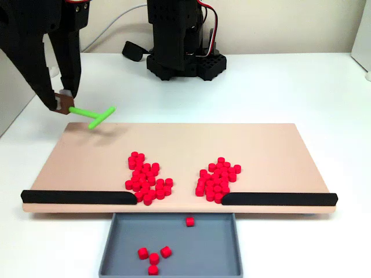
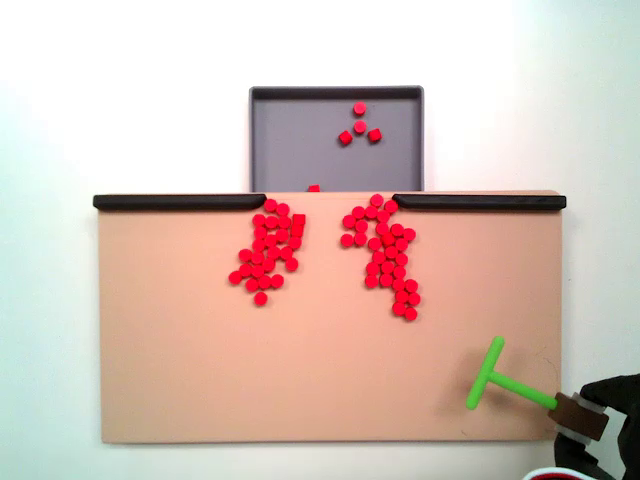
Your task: Gather the right side granules
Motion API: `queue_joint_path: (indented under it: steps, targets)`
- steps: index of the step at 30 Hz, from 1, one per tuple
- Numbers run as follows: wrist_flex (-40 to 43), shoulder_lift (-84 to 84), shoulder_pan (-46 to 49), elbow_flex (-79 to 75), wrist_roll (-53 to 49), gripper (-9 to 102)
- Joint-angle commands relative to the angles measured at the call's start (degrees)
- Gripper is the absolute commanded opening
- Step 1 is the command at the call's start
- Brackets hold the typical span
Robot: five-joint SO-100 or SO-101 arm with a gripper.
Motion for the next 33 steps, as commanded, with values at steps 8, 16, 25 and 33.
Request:
queue_joint_path:
  steps: [8,16,25,33]
  targets:
    - [-1.05,-0.18,-1.05,-1.85,-9.23,0]
    - [-1.05,0.35,-2.55,-1.49,-9.49,0]
    - [-1.67,-0.88,-2.81,-1.85,-14.24,0]
    - [-4.75,-3.34,-3.78,-1.93,-15.03,0]
